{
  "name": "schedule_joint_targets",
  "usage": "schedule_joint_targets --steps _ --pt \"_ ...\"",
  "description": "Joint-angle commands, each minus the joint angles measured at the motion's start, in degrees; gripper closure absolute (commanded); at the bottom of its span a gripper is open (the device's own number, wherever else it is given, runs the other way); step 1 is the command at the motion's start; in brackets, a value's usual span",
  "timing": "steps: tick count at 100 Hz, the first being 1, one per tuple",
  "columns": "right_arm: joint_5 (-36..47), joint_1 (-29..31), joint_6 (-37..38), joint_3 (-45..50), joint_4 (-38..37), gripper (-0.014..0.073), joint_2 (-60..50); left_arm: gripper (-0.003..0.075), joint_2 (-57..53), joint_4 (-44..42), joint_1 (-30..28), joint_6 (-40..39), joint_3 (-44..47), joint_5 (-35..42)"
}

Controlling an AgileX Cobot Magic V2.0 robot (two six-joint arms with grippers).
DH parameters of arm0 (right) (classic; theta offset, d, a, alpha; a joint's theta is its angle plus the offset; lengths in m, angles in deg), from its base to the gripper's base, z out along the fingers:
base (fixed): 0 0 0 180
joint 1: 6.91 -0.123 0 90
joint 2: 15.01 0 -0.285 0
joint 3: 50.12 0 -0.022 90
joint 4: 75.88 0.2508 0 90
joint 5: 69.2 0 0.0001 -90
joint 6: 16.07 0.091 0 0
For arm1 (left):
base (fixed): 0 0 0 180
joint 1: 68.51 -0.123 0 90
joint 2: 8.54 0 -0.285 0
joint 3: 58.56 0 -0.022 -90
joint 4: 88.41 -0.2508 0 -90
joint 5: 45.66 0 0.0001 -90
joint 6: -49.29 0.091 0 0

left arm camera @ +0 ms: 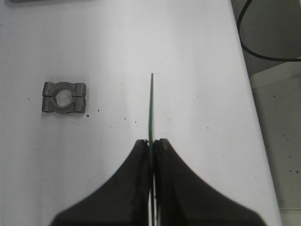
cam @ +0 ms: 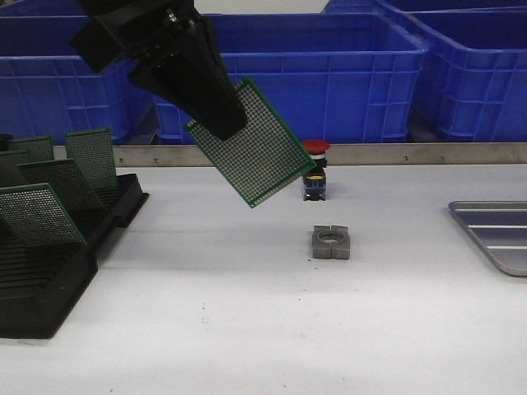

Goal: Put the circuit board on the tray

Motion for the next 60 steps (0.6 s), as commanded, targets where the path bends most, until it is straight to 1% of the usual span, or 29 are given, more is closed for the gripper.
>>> schedule_joint_targets --steps 1,4,25,31,39,50,55,60 --pt "-3.3 0.0 -0.3 -6.0 -0.2 0.0653 0.5 0.0737 -2.4 3.1 0.6 -0.2 -1.3 0.5" --pt "-5.7 0.0 -0.3 -7.7 -0.2 0.0653 1.6 0.0737 -2.4 3.1 0.6 -0.2 -1.3 0.5" --pt "-14.9 0.0 -0.3 -16.1 -0.1 0.0653 11.6 0.0737 -2.4 3.1 0.6 -0.2 -1.3 0.5" --pt "-17.2 0.0 -0.3 -18.5 1.0 0.0653 14.7 0.0737 -2.4 3.1 0.6 -0.2 -1.3 0.5" --pt "-19.4 0.0 -0.3 -21.5 5.4 0.0653 19.2 0.0737 -2.4 3.1 0.6 -0.2 -1.3 0.5" --pt "-20.0 0.0 -0.3 -24.5 11.6 0.0647 24.7 0.0737 -2.4 3.1 0.6 -0.2 -1.3 0.5" --pt "-20.1 0.0 -0.3 -25.6 14.5 0.0628 27.1 0.0737 -2.4 3.1 0.6 -0.2 -1.3 0.5" --pt "-20.1 0.0 -1.2 -26.6 17.9 0.0590 29.9 0.0737 -2.4 3.1 0.6 -0.2 -1.3 0.5"
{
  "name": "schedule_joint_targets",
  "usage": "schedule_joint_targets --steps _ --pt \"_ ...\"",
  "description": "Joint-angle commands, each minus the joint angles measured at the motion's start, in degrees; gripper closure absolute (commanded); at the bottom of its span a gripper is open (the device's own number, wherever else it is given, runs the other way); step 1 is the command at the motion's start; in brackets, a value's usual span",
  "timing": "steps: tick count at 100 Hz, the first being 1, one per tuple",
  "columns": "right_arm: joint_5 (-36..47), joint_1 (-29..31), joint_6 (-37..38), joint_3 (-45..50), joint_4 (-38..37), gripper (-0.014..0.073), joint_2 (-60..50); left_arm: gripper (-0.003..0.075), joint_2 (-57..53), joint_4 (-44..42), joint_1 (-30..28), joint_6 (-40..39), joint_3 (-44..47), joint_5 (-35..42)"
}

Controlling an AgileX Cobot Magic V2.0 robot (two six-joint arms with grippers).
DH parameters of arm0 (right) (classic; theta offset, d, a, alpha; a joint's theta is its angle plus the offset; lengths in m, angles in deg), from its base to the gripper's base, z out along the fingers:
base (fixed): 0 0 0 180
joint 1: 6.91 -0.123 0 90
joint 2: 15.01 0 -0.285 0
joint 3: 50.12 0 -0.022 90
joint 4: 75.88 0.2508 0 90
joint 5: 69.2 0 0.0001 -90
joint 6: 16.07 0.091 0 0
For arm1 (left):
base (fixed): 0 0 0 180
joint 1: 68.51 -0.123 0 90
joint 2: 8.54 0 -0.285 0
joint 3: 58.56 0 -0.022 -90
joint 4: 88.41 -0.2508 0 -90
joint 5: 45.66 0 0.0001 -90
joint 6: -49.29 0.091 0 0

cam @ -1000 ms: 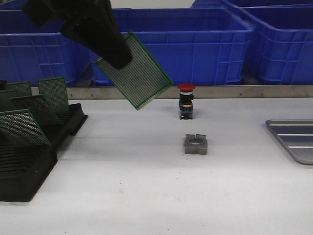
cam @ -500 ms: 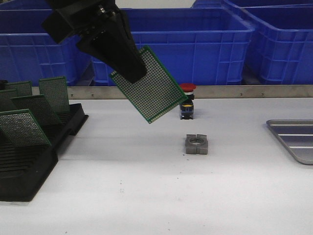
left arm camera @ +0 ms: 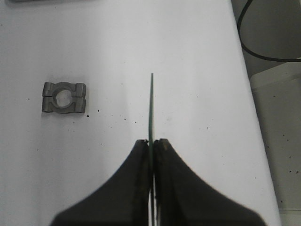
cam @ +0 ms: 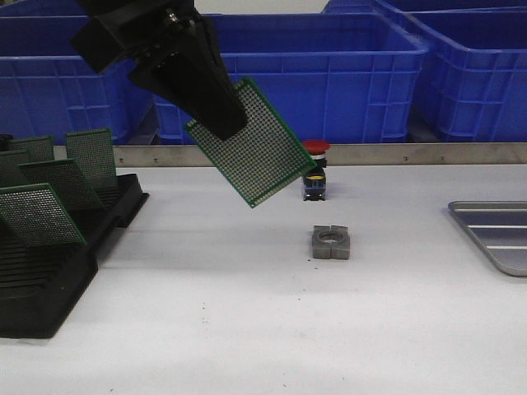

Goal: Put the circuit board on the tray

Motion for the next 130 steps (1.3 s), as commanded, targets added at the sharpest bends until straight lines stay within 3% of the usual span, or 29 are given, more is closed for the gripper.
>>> schedule_joint_targets --steps 1,16,26,36,52,84,98,121,130 --pt "3.0 0.0 -1.2 -3.6 6.0 0.0576 4.5 0.0737 -2.4 3.1 0.6 -0.2 -1.3 0.5" --pt "1.6 0.0 -10.5 -6.1 17.2 0.0351 11.5 0.0737 -2.4 3.1 0.6 -0.2 -1.3 0.5" --pt "-0.5 -0.1 -21.8 -7.8 27.8 0.0180 16.4 0.0737 -2.4 3.1 0.6 -0.2 -1.3 0.5" --pt "-2.4 -1.4 -34.5 -9.4 37.8 0.0106 20.3 0.0737 -2.4 3.1 0.6 -0.2 -1.3 0.5" --pt "-2.4 -9.9 -53.7 -12.1 49.6 0.0102 26.8 0.0737 -2.4 3.2 0.6 -0.2 -1.3 0.5" --pt "-2.5 -23.2 -85.4 -17.9 53.3 0.0105 43.7 0.0737 -2.4 3.2 0.6 -0.2 -1.3 0.5" --pt "-2.9 -25.3 -90.8 -22.0 57.1 0.0105 50.4 0.0737 -2.4 3.2 0.6 -0.2 -1.3 0.5" --pt "-7.8 -25.8 -92.0 -29.4 58.3 0.0109 59.8 0.0737 -2.4 3.2 0.6 -0.2 -1.3 0.6" --pt "-10.9 -25.8 -92.2 -31.6 58.3 0.0148 62.9 0.0737 -2.4 3.2 0.6 -0.2 -1.3 0.6"
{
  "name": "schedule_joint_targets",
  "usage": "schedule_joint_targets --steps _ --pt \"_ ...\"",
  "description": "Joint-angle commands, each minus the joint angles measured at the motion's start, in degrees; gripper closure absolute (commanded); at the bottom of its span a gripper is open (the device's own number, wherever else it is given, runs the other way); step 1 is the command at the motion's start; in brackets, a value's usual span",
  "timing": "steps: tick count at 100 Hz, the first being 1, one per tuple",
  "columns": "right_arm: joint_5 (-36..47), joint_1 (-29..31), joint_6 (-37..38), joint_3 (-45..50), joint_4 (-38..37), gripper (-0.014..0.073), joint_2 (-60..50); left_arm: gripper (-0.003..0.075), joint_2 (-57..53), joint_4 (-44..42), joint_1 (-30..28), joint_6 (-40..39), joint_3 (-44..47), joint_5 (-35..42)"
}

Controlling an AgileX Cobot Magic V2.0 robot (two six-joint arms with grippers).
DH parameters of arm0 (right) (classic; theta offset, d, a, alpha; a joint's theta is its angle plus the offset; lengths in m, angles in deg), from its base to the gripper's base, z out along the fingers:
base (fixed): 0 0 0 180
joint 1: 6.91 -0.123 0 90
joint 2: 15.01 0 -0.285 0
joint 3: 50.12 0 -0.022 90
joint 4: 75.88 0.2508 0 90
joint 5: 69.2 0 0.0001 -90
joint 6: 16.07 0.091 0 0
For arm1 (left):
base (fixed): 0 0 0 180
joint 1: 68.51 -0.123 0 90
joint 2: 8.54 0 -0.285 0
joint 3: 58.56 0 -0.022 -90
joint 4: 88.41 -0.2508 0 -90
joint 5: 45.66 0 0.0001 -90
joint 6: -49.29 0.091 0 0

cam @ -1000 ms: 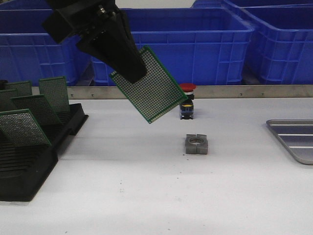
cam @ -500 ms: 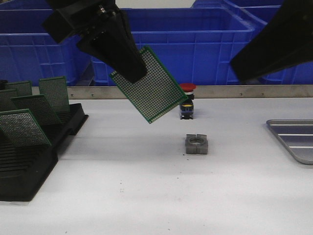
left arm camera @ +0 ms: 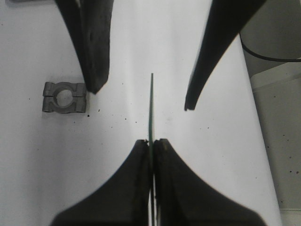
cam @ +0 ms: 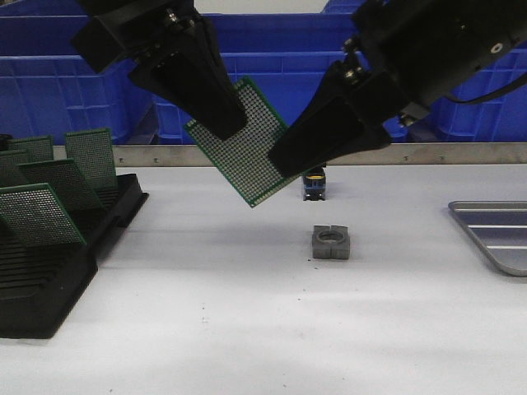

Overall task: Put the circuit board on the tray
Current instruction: 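Grasp the board's free edge with the right gripper, left gripper releasing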

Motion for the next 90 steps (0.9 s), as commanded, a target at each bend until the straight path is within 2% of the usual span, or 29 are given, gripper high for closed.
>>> schedule_joint_targets --steps 1,24,36,48,64,73,90 --pt "-4.3 0.0 -1.0 -3.6 2.8 0.0161 1.0 0.0737 -2.4 3.2 0.6 -0.2 -1.3 0.5" --pt "-7.9 0.0 -1.3 -6.1 4.3 0.0445 4.6 0.0737 -2.4 3.2 0.6 -0.2 -1.3 0.5" --pt "-7.9 0.0 -1.3 -6.1 4.6 0.0554 4.6 0.0737 -2.4 3.3 0.6 -0.2 -1.3 0.5" --pt "-7.9 0.0 -1.3 -6.1 4.8 0.0613 4.6 0.0737 -2.4 3.4 0.6 -0.2 -1.3 0.3" --pt "-7.8 0.0 -1.3 -6.1 4.8 0.0633 4.6 0.0713 -2.4 4.9 0.6 -0.2 -1.3 -0.5" --pt "-7.8 0.0 -1.3 -6.1 4.8 0.0633 4.6 0.0612 -2.4 6.2 0.6 -0.2 -1.3 -1.4" --pt "-9.2 0.1 -0.5 -6.1 4.8 0.0633 4.6 0.0318 -2.4 6.3 0.6 -0.2 -1.3 -0.6"
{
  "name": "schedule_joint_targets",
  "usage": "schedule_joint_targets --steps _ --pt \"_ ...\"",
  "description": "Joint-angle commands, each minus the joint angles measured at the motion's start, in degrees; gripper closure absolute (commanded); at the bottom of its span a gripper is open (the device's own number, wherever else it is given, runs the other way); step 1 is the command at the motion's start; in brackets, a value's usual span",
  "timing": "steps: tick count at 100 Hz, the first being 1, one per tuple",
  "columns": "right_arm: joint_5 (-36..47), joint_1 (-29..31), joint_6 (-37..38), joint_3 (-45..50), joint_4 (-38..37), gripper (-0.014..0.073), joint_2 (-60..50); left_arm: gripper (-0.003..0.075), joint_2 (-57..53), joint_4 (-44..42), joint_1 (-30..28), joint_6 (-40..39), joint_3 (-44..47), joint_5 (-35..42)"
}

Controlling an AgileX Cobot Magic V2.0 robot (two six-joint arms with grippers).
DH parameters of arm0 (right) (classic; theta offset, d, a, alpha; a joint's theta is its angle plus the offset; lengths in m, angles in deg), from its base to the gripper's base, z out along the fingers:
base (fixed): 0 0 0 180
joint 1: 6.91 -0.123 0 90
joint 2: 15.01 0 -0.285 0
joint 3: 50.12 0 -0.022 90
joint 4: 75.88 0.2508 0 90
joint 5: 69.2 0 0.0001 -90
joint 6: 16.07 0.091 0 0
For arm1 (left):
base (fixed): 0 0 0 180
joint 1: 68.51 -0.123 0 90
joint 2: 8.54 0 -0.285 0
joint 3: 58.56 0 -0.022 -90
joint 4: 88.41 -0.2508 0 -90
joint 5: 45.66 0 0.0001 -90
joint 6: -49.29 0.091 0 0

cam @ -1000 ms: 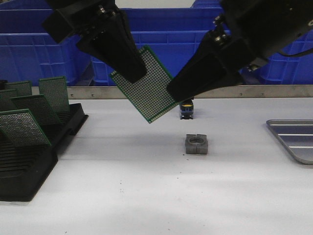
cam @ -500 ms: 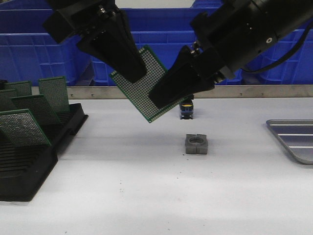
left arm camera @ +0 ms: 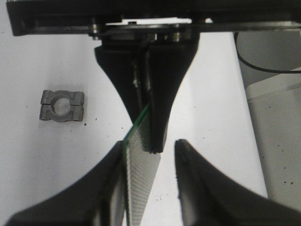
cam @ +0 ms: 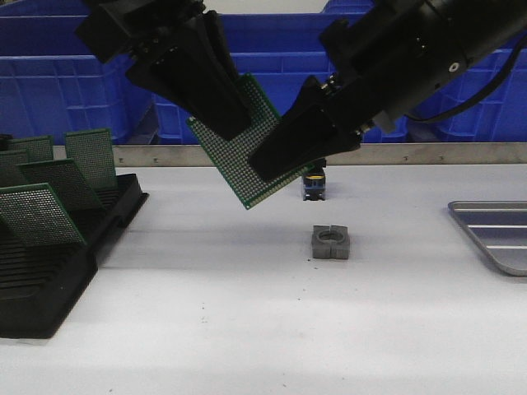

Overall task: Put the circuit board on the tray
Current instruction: 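Grasp the board's free edge with the right gripper, left gripper releasing, then carry the board with the right gripper and lay it on the silver tray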

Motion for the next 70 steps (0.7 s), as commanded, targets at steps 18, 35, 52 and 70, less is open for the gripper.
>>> schedule_joint_targets --steps 18,35,52,70 --pt "-9.0 2.9 6.9 -1.6 2.6 0.0633 -2.0 0.0233 -2.5 2.5 0.5 -0.2 -3.1 0.7" --pt "-11.9 9.5 15.5 -1.6 0.7 0.0633 -2.0 0.0234 -2.5 1.7 -0.3 -0.2 -5.0 1.0" --pt "-10.5 18.5 22.1 -1.5 -4.7 0.0633 -2.0 0.0234 -2.5 1.6 -0.6 -0.2 -5.1 2.9" --pt "-4.6 26.7 28.5 -1.4 -8.3 0.0633 -0.7 0.0234 -2.5 1.6 -0.6 -0.2 -5.1 3.7"
